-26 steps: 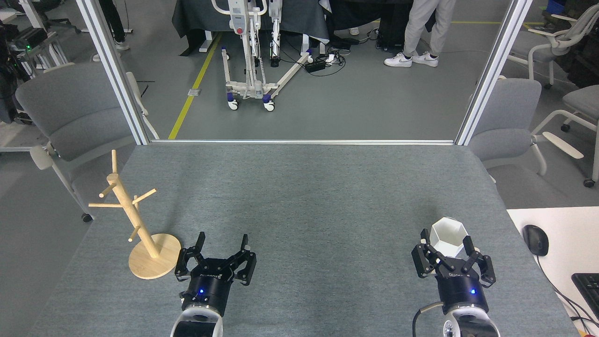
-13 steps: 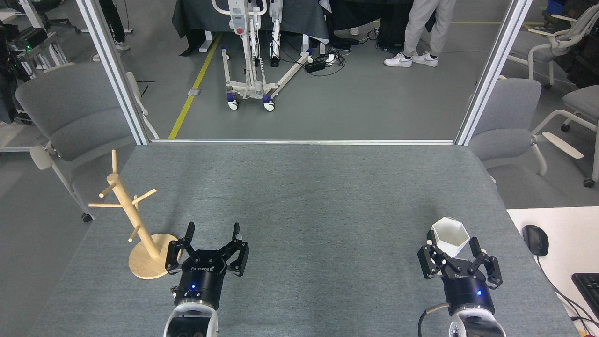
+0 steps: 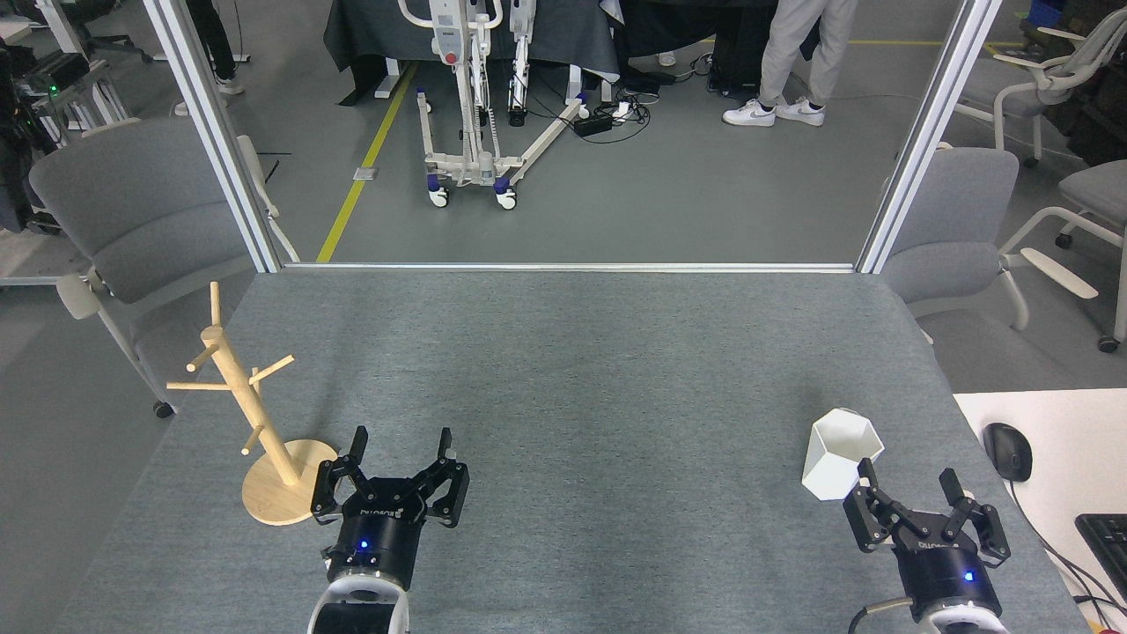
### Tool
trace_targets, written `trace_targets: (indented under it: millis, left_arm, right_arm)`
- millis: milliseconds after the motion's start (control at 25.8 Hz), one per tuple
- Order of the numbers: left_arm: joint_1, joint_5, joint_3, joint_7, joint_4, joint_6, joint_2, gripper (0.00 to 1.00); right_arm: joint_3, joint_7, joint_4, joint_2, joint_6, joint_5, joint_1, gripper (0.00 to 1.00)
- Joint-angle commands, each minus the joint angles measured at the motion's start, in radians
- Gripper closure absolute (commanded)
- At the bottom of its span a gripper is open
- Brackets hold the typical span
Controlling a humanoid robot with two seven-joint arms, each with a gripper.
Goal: Hang cup on storage rack
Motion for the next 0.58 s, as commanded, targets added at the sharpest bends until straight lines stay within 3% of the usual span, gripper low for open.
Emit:
trace_targets:
  millis: [0,271,542]
  left_arm:
    - [0.010,0.000,0.000,0.000,0.001,0.002,-0.003,0.00]
    - [0.010,0.000,-0.002,0.000,0.011,0.002,-0.003,0.00]
    - [0.010,0.000,0.000,0.000,0.021,0.008,-0.004,0.00]
  right_arm:
    - [-0.012,-0.037,0.047,-0.016,-0.020,0.005,-0.001,0.00]
    - [-0.001,-0.037,0.125,-0.011,-0.017,0.013,-0.019,0.00]
    - [0.028,-0.037,0.213,-0.016,-0.010,0.013,-0.090,0.00]
